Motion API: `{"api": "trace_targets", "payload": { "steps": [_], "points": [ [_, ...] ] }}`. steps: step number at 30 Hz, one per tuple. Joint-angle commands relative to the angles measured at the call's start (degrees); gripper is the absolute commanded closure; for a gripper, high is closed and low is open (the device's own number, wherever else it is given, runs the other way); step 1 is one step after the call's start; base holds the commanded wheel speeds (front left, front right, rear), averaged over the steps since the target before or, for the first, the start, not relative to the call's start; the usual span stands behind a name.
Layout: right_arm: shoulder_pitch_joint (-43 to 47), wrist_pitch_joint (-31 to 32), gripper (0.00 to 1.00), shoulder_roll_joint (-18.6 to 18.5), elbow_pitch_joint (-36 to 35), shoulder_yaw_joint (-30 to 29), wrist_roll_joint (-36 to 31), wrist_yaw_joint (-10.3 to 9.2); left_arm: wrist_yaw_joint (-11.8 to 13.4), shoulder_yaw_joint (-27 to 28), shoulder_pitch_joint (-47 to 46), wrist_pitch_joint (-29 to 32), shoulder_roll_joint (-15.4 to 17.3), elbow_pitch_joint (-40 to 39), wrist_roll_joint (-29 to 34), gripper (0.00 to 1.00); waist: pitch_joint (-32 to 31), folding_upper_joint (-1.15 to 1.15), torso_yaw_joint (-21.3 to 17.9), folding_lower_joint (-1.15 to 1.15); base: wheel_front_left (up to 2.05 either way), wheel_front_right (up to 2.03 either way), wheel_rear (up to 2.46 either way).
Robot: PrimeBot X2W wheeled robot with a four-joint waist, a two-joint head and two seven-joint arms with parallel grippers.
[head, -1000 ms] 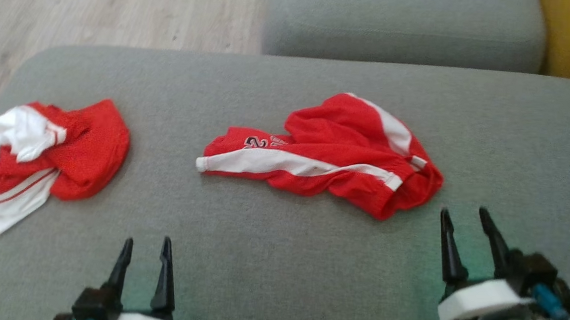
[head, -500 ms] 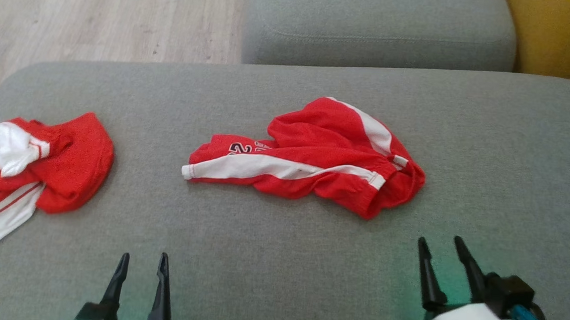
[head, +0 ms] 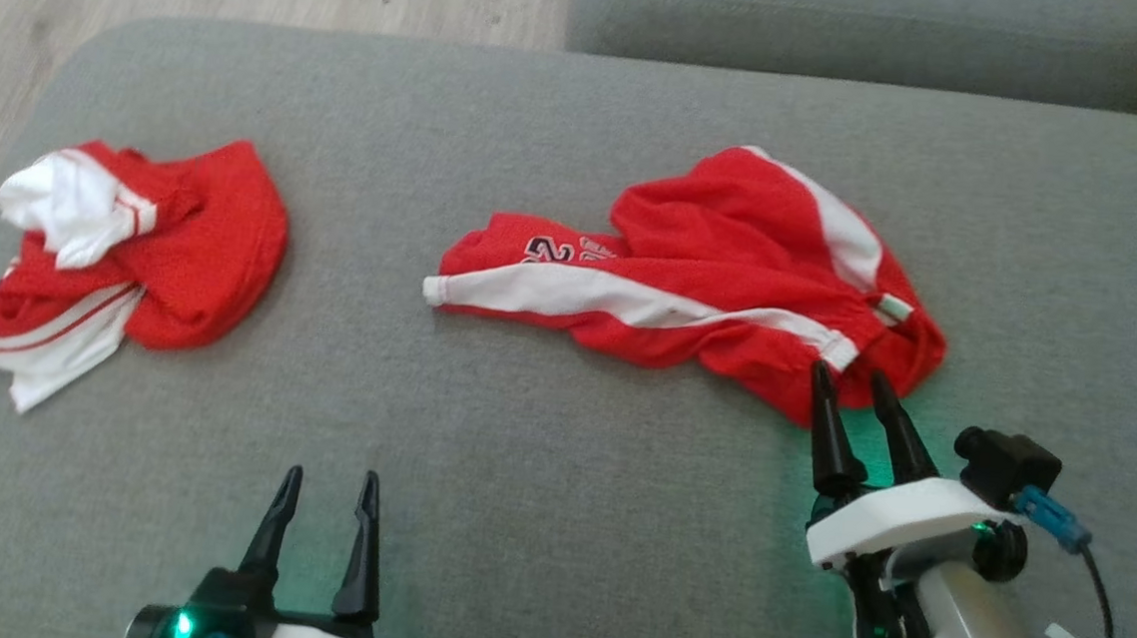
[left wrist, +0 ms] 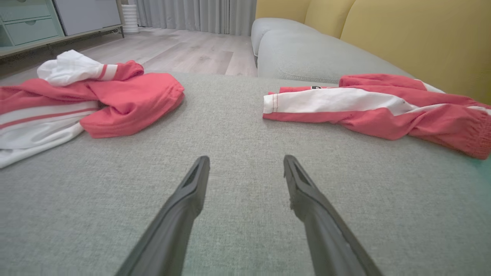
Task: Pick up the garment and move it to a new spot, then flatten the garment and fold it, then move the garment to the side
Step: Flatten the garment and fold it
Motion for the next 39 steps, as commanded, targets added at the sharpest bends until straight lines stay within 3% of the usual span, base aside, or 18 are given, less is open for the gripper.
{"api": "trace_targets", "payload": {
  "steps": [1,11,17,20,22,23,24,25,29,33,39],
  "points": [
    [-2.46,-0.64,0.0,-0.12,-0.18,1.99,2.67,-0.04,0.11,0.98,-2.23,-0.46,-0.02,-1.21,-0.07,0.0,1.29,0.0,1.38,-0.01,0.0,0.0,0.0],
    [-4.73,-0.64,0.0,-0.12,0.66,4.58,16.18,-0.04,0.2,-1.42,-2.75,-0.46,-0.02,-0.53,-0.87,0.0,2.4,0.0,1.61,-0.01,0.0,0.0,0.0],
    [-5.7,-0.64,0.0,-0.12,1.0,6.1,20.13,-0.04,0.3,-2.26,-3.21,-0.46,-0.02,-0.63,-1.6,0.0,2.77,0.0,1.44,-0.01,0.0,0.0,0.0],
    [-6.28,-0.64,0.22,-0.12,0.78,6.36,21.19,-0.04,0.3,-2.27,-3.6,-0.46,-0.02,-0.76,-1.74,0.0,3.21,0.0,1.41,-0.01,0.0,0.0,0.0],
    [-6.46,-0.64,0.53,-0.12,0.63,6.27,21.56,-0.04,0.35,-2.26,-3.8,-0.46,-0.02,-0.74,-1.85,0.0,3.51,0.0,1.48,-0.01,0.0,0.0,0.0],
    [-6.53,-0.64,0.59,-0.12,0.55,6.12,21.62,-0.04,0.39,-2.29,-3.91,-0.46,-0.02,-0.73,-1.92,0.0,3.66,0.0,1.52,-0.01,0.0,0.0,0.0],
    [-6.59,-0.64,0.76,-0.12,0.49,5.99,21.64,-0.04,0.43,-2.3,-4.03,-0.46,-0.02,-0.74,-2.06,0.0,3.82,0.0,1.55,-0.01,0.0,0.0,0.0],
    [-6.64,-0.64,1.0,-0.12,0.45,5.88,21.63,-0.04,0.44,-2.27,-4.2,-0.46,-0.02,-0.72,-2.21,0.0,3.97,0.0,1.58,-0.01,0.0,0.0,0.0],
    [-7.11,-0.64,1.0,-0.15,0.04,5.66,21.33,-0.04,-0.56,-1.54,-6.34,-0.46,-0.02,-1.08,-3.79,0.0,5.02,0.0,1.44,-0.01,0.0,0.0,0.0],
    [-7.76,-0.64,1.0,-0.83,-0.86,5.81,20.74,-0.04,-3.54,-0.46,-11.47,-0.46,-0.02,-0.27,-5.28,0.0,6.72,0.0,0.71,-0.01,0.0,0.0,0.0],
    [-8.86,-0.64,1.0,-1.55,-1.84,7.44,20.15,-0.04,-6.93,-0.6,-21.64,-0.46,-0.02,7.29,-7.64,0.0,9.51,0.0,-1.24,-0.01,0.0,0.0,0.0]
  ]
}}
